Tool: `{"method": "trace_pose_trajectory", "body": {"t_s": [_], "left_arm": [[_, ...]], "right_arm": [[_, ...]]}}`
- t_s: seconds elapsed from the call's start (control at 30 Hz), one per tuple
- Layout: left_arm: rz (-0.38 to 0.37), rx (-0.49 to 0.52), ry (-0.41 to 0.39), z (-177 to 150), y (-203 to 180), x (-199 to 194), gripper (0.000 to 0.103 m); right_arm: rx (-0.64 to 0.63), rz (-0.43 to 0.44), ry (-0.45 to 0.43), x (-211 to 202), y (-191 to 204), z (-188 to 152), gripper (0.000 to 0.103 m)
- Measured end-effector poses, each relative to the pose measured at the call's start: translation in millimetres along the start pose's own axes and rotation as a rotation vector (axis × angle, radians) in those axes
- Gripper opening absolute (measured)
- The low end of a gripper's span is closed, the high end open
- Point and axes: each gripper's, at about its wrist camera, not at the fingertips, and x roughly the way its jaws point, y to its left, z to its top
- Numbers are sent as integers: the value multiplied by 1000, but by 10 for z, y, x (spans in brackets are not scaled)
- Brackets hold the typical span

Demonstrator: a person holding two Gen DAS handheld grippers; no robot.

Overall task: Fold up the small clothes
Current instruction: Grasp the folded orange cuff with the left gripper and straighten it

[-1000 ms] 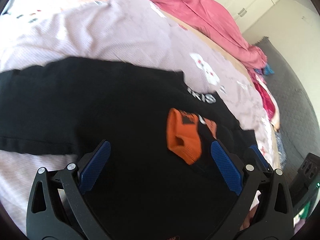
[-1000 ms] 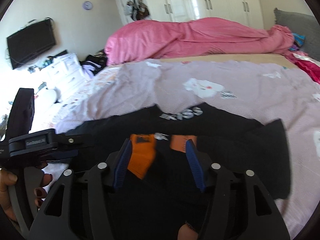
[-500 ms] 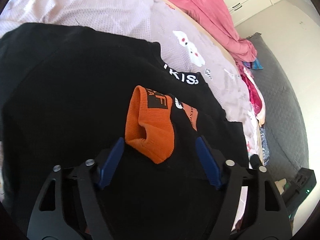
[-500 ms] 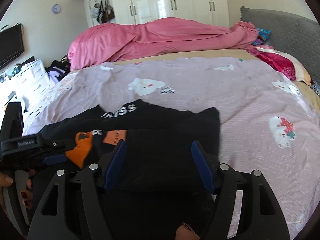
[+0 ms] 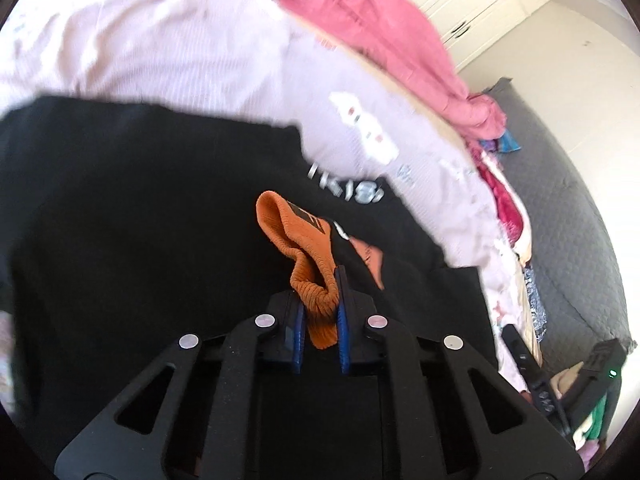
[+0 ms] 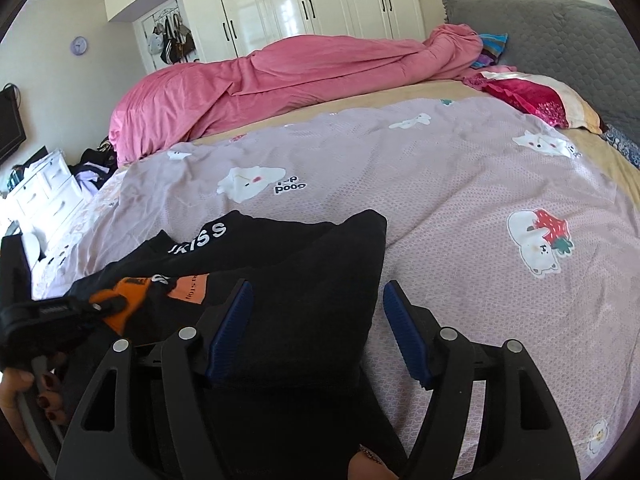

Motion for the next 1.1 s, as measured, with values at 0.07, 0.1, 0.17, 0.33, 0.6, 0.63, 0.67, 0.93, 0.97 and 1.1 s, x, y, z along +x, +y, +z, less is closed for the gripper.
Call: {"method": "trace_pose_trajectory", "body": {"t_s": [0.07,0.1,0.17,0.33,0.6,0.63,0.67,0.93,0.97,1.1], "left_arm": [[11,34,-47,37,-49,-157,6],[13,45,-66,52,-70,-219,6],[13,63,-102,80,-92,-358,6],[30,97,-160,107,-98,-587,6],[72,101,-154,110,9,-631,6],[75,99,-148,101,26,-625,6],[79,95,-138,94,55,-608,6],[100,96,-138,45,135,-690,11],[107,98,-139,48,138,-707,11],[114,97,-135,61,155,-713,11]], "right_arm": [[9,3,2,7,-19,-2,67],[14,3,5,10,-34,-1,67],[25,4,10,21,-59,-5,67],[38,1,22,39,-75,-12,67],[10,-10,26,61,-10,-35,67],[6,-9,26,63,1,-37,67],[0,-10,27,69,12,-41,67],[-26,-8,29,81,68,-56,67],[-31,-7,30,83,85,-60,67],[-61,2,30,83,173,-75,67]]}}
